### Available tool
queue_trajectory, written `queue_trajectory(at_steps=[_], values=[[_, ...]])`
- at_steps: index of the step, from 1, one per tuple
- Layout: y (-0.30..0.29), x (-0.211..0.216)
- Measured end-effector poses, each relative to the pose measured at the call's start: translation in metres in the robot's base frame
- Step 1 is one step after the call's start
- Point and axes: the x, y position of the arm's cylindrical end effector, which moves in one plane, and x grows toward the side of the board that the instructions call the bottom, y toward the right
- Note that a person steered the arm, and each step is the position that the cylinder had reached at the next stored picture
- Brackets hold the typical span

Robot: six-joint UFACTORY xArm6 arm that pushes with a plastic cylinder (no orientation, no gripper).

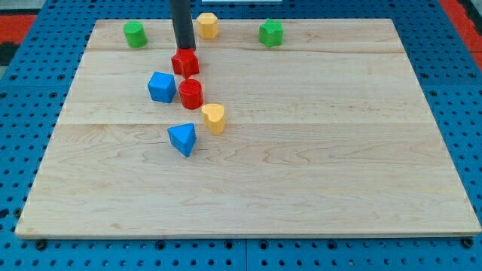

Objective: Put the red star on top of the blue cube

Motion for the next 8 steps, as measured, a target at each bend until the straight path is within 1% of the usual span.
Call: queue_trajectory(at_steps=[4, 5, 6, 7, 8], values=[[0.000, 0.003], [0.012, 0.004], [0.084, 0.012], [0.070, 0.035], [0.014, 0.051]])
